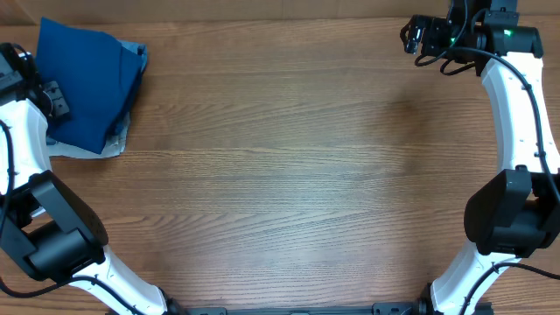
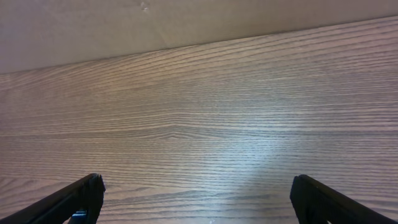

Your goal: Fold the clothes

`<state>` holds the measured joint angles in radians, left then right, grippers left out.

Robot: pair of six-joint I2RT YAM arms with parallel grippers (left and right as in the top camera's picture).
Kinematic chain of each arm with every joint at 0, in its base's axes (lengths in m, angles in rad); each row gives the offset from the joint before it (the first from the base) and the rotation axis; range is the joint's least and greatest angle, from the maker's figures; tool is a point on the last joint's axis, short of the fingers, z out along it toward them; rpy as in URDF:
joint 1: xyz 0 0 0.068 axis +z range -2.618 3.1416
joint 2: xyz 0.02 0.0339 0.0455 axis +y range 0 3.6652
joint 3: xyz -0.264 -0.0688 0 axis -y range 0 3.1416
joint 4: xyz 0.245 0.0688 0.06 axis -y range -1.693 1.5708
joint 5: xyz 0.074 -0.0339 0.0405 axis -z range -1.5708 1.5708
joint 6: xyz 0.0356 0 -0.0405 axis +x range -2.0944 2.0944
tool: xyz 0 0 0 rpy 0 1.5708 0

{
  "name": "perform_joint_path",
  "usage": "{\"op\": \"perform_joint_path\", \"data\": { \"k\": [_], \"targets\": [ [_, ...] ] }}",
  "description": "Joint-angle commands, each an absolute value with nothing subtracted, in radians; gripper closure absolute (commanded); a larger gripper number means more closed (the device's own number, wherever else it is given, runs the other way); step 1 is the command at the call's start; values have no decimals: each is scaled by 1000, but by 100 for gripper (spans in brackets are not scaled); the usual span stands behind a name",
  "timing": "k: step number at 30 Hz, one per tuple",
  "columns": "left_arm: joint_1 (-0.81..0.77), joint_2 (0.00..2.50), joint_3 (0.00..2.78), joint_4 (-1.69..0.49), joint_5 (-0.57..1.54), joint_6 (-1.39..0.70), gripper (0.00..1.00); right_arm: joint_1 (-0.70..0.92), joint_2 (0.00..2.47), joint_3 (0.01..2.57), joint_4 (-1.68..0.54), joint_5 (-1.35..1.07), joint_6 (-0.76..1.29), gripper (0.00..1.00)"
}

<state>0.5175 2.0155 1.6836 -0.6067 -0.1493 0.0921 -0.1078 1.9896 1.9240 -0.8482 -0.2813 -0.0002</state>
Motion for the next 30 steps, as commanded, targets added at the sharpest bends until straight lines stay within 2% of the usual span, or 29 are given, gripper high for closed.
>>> {"op": "perform_joint_path", "data": {
  "k": [1, 2, 3, 5, 13, 20, 21, 22, 25, 26, 30],
  "targets": [
    [517, 2044, 1689, -620, -51, 63, 58, -105, 1973, 1938, -843, -285, 1, 0],
    [517, 2044, 1694, -620, -51, 55, 50, -105, 1973, 1938, -843, -285, 1, 0],
    [517, 2044, 1697, -620, -50, 43, 33, -105, 1973, 1938, -843, -285, 1, 0],
    [517, 2044, 1705, -630, -50, 41, 19, -105, 1973, 1938, -843, -285, 1, 0],
    [517, 2044, 1887, -781, -11, 41, 17, -105, 1973, 1938, -843, -285, 1, 0],
    [511, 2044, 2141, -991, -105, 33, 14, -105, 1973, 1938, -843, -285, 1, 0],
    [497, 2044, 2193, -1017, -79, 10, 20, -105, 1973, 1938, -843, -285, 1, 0],
    [482, 2044, 2226, -1029, -15, 10, 34, -105, 1973, 1938, -843, -285, 1, 0],
    [423, 2044, 2247, -975, 211, 11, 87, -105, 1973, 1938, -843, -285, 1, 0],
    [382, 2045, 2244, -929, 237, 11, 95, -105, 1973, 1938, -843, -285, 1, 0],
    [276, 2079, 2244, -834, 146, 17, 93, -105, 1973, 1938, -843, -285, 1, 0]
  ]
}}
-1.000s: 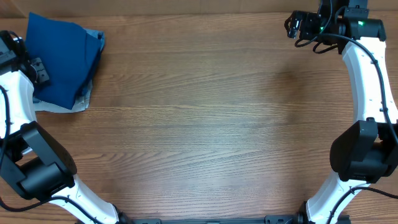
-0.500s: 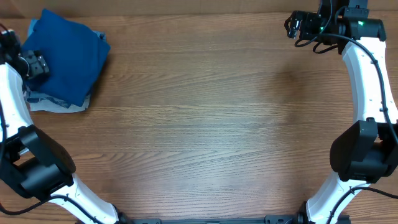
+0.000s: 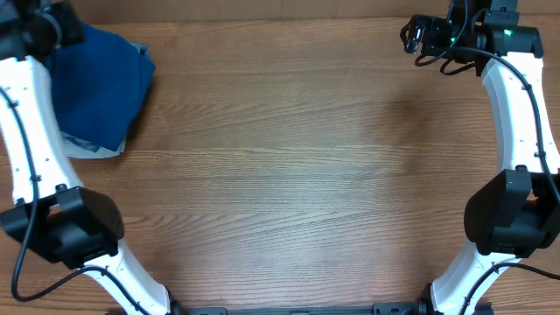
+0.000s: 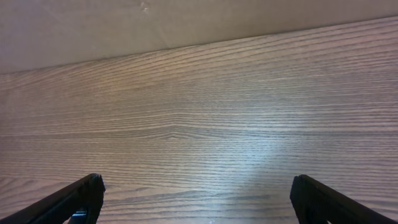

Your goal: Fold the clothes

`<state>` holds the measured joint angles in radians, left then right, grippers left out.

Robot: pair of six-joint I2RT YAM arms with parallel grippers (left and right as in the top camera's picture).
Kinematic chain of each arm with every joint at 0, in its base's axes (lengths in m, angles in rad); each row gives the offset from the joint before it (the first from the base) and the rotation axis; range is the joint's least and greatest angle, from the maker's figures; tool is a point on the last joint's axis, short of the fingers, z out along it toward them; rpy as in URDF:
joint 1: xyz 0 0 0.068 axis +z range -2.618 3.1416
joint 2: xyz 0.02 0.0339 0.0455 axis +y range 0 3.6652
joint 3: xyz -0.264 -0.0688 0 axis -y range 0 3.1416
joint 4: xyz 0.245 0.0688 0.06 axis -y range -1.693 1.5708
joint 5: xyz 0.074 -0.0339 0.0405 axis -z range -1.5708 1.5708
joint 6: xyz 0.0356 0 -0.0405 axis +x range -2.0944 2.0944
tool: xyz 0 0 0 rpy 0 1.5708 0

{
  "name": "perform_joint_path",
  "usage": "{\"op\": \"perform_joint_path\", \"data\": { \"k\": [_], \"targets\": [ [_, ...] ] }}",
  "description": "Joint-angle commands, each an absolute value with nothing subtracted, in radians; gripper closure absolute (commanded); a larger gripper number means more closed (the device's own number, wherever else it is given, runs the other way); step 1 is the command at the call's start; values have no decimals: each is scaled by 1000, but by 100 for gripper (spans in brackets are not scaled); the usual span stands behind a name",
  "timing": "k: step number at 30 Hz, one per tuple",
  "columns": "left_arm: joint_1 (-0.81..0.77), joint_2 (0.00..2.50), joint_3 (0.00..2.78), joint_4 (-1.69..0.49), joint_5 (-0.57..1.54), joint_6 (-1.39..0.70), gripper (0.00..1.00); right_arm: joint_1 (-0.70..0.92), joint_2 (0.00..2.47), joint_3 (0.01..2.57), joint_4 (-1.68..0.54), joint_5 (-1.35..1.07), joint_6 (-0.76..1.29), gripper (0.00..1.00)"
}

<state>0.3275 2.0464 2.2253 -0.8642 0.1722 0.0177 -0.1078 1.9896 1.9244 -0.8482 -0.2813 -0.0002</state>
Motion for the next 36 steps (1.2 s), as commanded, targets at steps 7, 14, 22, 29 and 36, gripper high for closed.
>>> {"op": "perform_joint_path", "data": {
  "k": [7, 14, 22, 29, 36],
  "targets": [
    [283, 2258, 2244, -805, -12, 6, 96, -105, 1973, 1938, -843, -285, 1, 0],
    [416, 2395, 2237, -856, 34, -57, 92, -105, 1973, 1938, -843, -285, 1, 0],
    [431, 2427, 2260, -859, 90, -49, 81, -105, 1973, 1938, -843, -285, 1, 0],
    [429, 2229, 2329, -859, 90, -49, 41, -105, 1973, 1938, -843, -285, 1, 0],
    [394, 2047, 2329, -1094, 106, -80, 81, -105, 1973, 1938, -843, -285, 1, 0]
  ]
}}
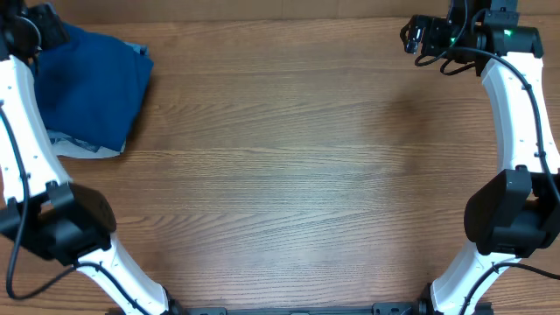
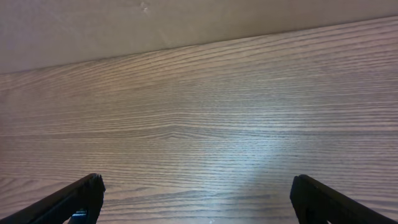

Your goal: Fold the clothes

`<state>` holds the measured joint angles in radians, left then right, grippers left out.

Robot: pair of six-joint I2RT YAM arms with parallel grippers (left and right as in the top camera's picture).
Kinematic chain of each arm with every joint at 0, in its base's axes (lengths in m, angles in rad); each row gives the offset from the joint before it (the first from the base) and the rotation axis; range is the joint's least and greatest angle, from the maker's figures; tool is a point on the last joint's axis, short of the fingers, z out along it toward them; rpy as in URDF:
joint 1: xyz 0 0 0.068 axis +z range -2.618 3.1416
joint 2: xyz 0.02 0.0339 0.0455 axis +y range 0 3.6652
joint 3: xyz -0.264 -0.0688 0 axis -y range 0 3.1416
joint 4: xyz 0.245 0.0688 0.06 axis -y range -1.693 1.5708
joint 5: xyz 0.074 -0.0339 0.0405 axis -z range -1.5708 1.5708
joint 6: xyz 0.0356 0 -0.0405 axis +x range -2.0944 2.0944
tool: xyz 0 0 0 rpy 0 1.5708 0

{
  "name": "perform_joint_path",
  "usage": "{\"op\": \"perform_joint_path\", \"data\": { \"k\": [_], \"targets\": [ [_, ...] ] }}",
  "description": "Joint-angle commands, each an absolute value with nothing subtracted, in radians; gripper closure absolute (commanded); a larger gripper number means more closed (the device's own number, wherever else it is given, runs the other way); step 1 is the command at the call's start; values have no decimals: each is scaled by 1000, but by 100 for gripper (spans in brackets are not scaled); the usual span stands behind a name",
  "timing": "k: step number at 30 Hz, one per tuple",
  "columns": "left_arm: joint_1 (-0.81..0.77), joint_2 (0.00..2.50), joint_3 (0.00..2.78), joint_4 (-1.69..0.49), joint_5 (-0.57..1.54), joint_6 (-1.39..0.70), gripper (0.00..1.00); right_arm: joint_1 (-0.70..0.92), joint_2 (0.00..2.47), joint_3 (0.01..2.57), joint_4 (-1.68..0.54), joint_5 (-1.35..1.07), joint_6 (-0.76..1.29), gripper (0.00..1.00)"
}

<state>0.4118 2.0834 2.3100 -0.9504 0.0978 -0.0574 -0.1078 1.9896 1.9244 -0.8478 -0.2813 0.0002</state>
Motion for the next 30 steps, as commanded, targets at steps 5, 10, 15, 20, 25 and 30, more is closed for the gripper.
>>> {"op": "perform_joint_path", "data": {
  "k": [5, 10, 15, 20, 25, 30],
  "targets": [
    [353, 2125, 2317, -1392, 97, -113, 96, -105, 1973, 1938, -843, -285, 1, 0],
    [376, 2273, 2317, -1469, 71, -114, 96, -105, 1973, 1938, -843, -285, 1, 0],
    [428, 2317, 2317, -1457, 67, -113, 96, -105, 1973, 1938, -843, -285, 1, 0],
    [442, 2288, 2326, -1416, 124, -111, 96, -105, 1973, 1938, -843, -285, 1, 0],
    [442, 2259, 2360, -1412, 373, -138, 86, -105, 1973, 1938, -843, -285, 1, 0],
    [440, 2254, 2640, -1409, 604, -187, 70, -105, 1973, 1938, -843, -285, 1, 0]
  ]
}}
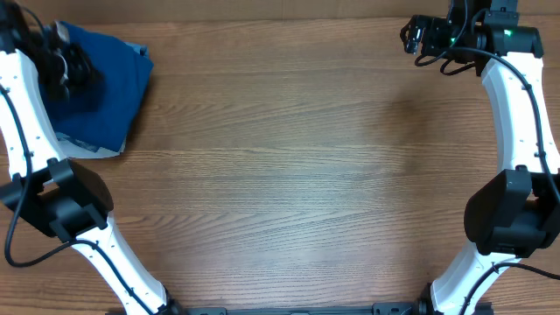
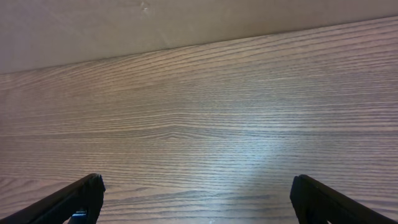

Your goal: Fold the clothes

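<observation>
A folded dark blue garment point(image 1: 112, 80) lies at the table's far left corner on top of a paler grey-blue piece point(image 1: 94, 149) that peeks out below it. My left gripper point(image 1: 68, 63) sits over the blue garment's left part; the overhead view does not show how its jaws stand. My right gripper point(image 1: 411, 37) hangs at the far right corner, far from the clothes. In the right wrist view the right gripper point(image 2: 196, 199) is open wide, its fingertips point(image 2: 88, 194) apart over bare wood.
The wooden table point(image 1: 297, 175) stretches between the two arms. A pale wall point(image 2: 124, 25) meets the table's back edge just beyond the right gripper. Both arm bases stand at the near edge.
My left gripper has moved from the far left corner, behind the pile, to a spot over the blue garment's left part. The pile looks the same. The right arm has not moved.
First my left gripper was at the pile's left edge, the blue garment lying angular. Then the gripper was up at the back corner and the garment's outline had shifted rightward and rounded. It stayed near that corner, and now rests over the garment. The right arm held still throughout.
</observation>
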`<state>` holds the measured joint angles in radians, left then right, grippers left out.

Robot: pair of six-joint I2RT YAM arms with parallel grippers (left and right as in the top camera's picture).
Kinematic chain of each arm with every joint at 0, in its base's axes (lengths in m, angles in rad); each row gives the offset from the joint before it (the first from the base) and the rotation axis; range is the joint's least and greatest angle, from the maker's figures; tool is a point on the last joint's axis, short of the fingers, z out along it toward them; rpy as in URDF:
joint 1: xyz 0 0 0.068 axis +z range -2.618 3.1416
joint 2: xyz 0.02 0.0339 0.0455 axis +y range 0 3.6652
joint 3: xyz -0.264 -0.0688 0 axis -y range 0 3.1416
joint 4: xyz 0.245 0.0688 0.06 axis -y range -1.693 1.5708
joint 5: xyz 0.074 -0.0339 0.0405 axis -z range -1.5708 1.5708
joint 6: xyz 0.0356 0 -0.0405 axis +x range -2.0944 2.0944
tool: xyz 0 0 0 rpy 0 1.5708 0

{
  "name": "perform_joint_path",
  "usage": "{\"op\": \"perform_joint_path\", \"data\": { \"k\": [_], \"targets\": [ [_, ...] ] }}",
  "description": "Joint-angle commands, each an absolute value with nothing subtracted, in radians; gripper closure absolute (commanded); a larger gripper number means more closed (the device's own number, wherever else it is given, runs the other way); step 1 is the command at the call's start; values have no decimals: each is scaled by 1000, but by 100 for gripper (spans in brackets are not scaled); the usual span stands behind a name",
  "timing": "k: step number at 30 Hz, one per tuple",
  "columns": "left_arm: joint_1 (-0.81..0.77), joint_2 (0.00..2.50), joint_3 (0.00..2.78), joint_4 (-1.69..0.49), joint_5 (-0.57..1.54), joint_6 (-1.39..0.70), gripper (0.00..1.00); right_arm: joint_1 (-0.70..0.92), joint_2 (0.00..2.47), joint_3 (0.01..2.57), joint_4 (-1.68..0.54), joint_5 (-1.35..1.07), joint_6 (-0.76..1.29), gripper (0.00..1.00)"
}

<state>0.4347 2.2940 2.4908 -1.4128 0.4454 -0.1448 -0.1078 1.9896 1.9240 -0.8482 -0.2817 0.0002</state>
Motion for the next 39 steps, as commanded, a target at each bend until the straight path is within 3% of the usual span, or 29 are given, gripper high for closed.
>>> {"op": "perform_joint_path", "data": {
  "k": [1, 3, 4, 5, 6, 27, 31, 39],
  "targets": [
    [436, 2254, 2683, -1407, 613, -206, 64, -105, 1973, 1938, -843, -285, 1, 0],
    [410, 2254, 2757, -1390, 621, -226, 49, -105, 1973, 1938, -843, -285, 1, 0],
    [389, 2254, 2767, -1363, 621, -226, 36, -105, 1973, 1938, -843, -285, 1, 0],
    [371, 2254, 2767, -1343, 619, -226, 13, -105, 1973, 1938, -843, -285, 1, 0],
    [356, 2254, 2764, -1330, 618, -226, 0, -105, 1973, 1938, -843, -285, 1, 0],
    [307, 2254, 2763, -1330, 618, -225, 0, -105, 1953, 1937, -858, -285, 1, 0],
    [307, 2254, 2763, -1330, 618, -225, 0, -98, 1729, 1937, -944, -285, 1, 0],
    [307, 2254, 2763, -1330, 617, -225, 0, -53, 952, 1869, -939, -227, 1, 0]
  ]
}}
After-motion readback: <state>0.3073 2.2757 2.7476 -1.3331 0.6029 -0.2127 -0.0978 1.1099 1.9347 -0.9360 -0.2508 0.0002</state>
